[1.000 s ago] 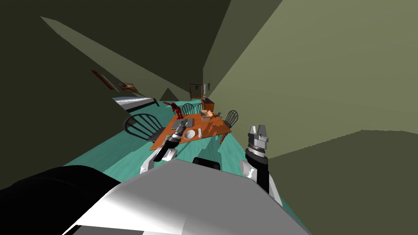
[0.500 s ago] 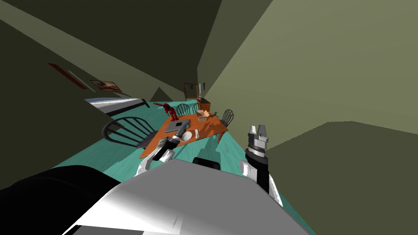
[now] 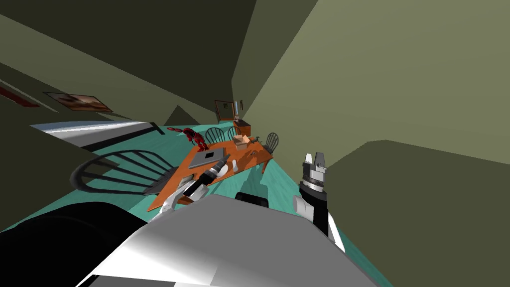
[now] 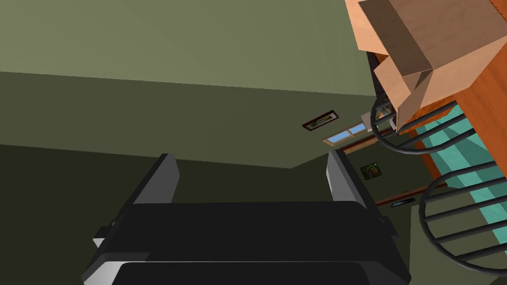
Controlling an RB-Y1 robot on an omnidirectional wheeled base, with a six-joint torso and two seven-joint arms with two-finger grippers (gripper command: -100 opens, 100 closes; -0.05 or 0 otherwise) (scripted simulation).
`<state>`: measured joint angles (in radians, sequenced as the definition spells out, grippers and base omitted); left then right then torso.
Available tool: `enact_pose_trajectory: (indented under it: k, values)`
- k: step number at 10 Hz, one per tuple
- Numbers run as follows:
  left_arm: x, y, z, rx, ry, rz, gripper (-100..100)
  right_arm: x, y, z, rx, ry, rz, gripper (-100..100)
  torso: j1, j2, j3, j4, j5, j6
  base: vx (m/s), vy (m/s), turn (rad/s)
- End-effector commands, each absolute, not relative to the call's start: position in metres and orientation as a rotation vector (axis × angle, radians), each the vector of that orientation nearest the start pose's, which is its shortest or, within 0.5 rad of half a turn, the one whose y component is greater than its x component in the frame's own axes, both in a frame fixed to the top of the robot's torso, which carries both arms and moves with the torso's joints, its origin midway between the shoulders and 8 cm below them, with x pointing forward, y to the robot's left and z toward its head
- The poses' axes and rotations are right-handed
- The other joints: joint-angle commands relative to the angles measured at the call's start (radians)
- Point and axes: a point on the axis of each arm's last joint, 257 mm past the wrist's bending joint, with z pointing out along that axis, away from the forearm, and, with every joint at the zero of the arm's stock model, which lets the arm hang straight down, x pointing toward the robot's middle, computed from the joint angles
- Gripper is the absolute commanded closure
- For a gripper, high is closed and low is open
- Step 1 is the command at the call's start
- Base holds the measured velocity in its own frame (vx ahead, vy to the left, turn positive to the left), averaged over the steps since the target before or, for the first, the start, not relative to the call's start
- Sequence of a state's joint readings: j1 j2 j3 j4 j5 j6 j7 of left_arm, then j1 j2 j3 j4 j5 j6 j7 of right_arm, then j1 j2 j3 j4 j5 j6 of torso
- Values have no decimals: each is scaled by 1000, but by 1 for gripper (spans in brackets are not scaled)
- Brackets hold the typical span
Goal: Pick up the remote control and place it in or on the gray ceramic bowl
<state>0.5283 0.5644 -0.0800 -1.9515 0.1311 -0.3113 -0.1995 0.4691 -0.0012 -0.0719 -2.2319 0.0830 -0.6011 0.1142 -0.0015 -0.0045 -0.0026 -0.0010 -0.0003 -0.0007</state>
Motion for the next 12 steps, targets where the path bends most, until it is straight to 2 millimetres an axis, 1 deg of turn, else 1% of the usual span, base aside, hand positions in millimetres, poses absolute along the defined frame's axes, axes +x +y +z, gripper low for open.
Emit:
enact_pose_trajectory:
  k: [1, 2, 5, 6, 7, 8, 10, 11, 12]
  values:
    - [382, 313, -220, -654, 1518, -937, -100, 336, -286, 32, 488, 629, 1102, 0, 0, 0, 0, 0, 0, 0, 50, -35, -222]
    - [382, 313, -220, -649, 1522, -935, -100, 336, -286, 32, 488, 629, 1103, 0, -1, 0, 0, 0, 0, 1, 41, -21, -124]
    - [361, 347, -288, -752, 1710, -843, -100, 336, -286, 32, 488, 629, 1103, 0, 0, -2, -1, 0, 0, 1, 83, -27, -327]
    - [361, 350, -290, -749, 1718, -835, -100, 336, -286, 32, 488, 629, 1102, 0, -1, -3, -2, -1, 0, 1, 70, -21, -200]
    - [350, 364, -313, -788, 1781, -796, -100, 336, -286, 32, 488, 629, 1102, 0, -1, -1, -1, 0, 0, 0, 62, -29, -234]
    - [350, 364, -313, -788, 1781, -795, -100, 336, -286, 32, 488, 629, 1102, 0, -1, -1, 0, 0, 0, 0, 44, -18, -137]
    - [324, 391, -356, -874, 1896, -715, -100, 336, -286, 32, 488, 629, 1102, 0, -1, 0, 0, 0, 0, 0, 62, -18, -303]
    - [309, 405, -374, -913, 1951, -671, -100, 336, -286, 32, 488, 629, 1102, 0, -1, 0, 0, 0, 0, 0, 84, -19, -355]
    - [311, 402, -372, -909, 1948, -679, -100, 336, -286, 32, 488, 629, 1102, 0, -1, -1, -1, 0, 0, 0, 69, 1, -118]
